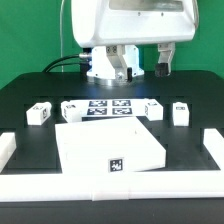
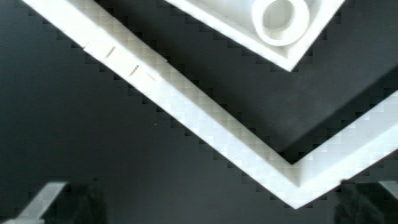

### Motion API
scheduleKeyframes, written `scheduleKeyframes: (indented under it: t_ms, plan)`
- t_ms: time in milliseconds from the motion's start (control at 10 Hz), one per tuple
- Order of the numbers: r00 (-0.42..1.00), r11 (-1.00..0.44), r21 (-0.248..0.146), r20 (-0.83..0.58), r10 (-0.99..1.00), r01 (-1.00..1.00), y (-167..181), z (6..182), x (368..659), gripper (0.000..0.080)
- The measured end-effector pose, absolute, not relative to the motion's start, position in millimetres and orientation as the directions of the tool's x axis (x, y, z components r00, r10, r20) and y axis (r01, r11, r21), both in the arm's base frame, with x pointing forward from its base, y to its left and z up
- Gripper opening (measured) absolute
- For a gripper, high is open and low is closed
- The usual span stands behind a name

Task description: Assemble one leg

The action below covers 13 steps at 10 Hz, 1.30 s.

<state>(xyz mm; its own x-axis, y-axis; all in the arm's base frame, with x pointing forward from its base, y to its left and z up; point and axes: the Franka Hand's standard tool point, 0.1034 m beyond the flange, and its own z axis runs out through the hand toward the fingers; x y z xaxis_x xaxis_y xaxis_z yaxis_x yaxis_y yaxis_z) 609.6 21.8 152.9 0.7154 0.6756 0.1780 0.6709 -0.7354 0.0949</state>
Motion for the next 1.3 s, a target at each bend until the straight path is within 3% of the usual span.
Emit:
scheduleKeyframes:
  t_ms: [900,1200,1300]
  plan:
    - [0.713,-0.733,0.095,0.175,0.679,0.674,21.4,151.4,609.1,0.0650]
    - [0.609,-0.623,0.104,0.141,0.781,0.775,15.6,145.1,595.3,0.0650]
    - [0.565,-0.575,0.091,0.118,0.817,0.813,12.4,140.3,589.1,0.0650]
